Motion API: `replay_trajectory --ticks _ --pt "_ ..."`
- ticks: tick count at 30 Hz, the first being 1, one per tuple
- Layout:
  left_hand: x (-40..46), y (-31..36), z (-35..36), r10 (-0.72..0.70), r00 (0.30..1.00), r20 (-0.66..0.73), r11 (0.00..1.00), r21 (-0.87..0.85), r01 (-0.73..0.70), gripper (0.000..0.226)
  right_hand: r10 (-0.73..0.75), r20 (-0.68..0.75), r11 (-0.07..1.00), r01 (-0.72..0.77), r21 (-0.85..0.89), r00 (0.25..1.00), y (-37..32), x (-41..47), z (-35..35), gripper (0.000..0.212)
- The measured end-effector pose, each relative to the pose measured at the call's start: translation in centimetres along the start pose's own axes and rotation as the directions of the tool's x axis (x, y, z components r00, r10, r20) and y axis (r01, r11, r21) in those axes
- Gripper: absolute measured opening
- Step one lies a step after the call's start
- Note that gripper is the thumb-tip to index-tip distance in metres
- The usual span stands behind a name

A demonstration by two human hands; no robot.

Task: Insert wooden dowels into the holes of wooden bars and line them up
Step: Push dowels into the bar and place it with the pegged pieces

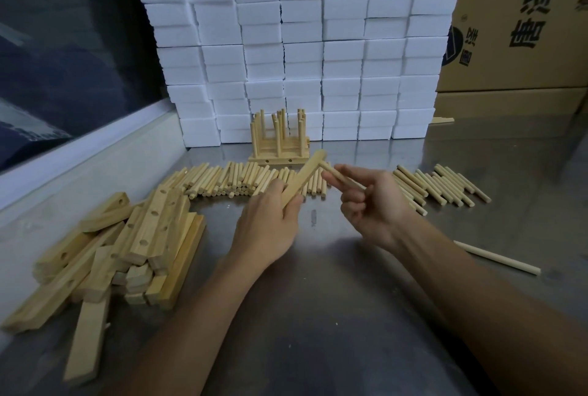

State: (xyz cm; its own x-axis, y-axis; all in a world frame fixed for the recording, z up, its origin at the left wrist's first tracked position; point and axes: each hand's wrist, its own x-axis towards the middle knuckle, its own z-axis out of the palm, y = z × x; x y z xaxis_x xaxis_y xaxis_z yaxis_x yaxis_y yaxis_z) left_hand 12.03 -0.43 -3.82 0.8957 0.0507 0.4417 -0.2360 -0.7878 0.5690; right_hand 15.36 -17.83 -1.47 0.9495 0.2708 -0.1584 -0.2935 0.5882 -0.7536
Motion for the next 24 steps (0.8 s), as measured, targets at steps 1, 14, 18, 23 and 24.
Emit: replay_trajectory --ticks 1,14,18,23,24 --pt "0.0 0.1 0.1 -0.036 0.999 0.026 0.997 -0.07 0.038 0.018 -0.015 0.007 1.0 0.015 0.017 1.0 -0.1 0.0 -0.1 0.014" --pt "0.5 1.0 -0.2 -0.388 0.777 0.497 0.262 -0.748 0.609 0.019 -0.676 0.092 -0.111 0.023 -0.994 0.731 0.8 0.7 -3.5 0.022" --pt "0.7 0.3 -0.7 -0.346 0.742 0.574 0.127 -0.755 0.643 0.021 -0.642 0.078 -0.202 -0.07 -0.977 0.762 0.9 0.8 -3.4 0.033" --pt "0.8 -0.4 -1.0 -0.321 0.742 0.588 0.042 -0.774 0.632 0.021 -0.62 0.045 -0.255 -0.147 -0.956 0.784 1.4 0.8 -3.1 0.032" --pt "0.9 -0.4 -0.9 -0.321 0.742 0.588 0.044 -0.774 0.632 0.021 -0.638 0.056 -0.258 -0.145 -0.955 0.768 1.4 0.7 -3.0 0.032"
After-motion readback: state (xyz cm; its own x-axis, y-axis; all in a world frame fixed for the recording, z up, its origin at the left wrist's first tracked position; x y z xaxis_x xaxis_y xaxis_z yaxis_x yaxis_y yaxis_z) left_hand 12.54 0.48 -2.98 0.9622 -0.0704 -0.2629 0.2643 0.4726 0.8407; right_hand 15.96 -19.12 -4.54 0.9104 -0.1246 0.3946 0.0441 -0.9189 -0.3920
